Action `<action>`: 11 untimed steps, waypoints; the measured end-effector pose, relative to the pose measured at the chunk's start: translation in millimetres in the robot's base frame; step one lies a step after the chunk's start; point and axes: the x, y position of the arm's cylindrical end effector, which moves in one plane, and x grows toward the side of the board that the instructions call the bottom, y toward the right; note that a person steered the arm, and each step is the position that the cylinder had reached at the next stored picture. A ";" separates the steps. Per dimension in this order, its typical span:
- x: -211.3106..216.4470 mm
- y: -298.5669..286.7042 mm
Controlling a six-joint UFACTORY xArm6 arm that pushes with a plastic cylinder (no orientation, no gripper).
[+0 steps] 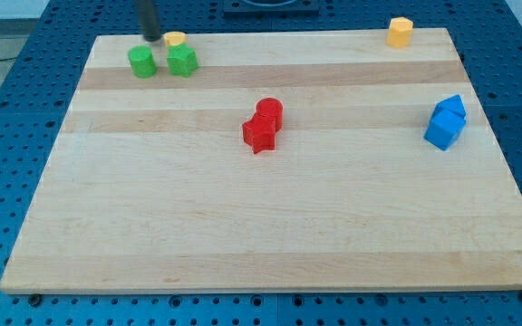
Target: Move the heart to the top center
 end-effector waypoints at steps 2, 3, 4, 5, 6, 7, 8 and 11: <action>34.7 17.6; 34.7 83.9; 34.3 124.5; 19.0 112.2; 1.1 91.8; -1.4 113.9; -1.2 137.7; 9.9 245.0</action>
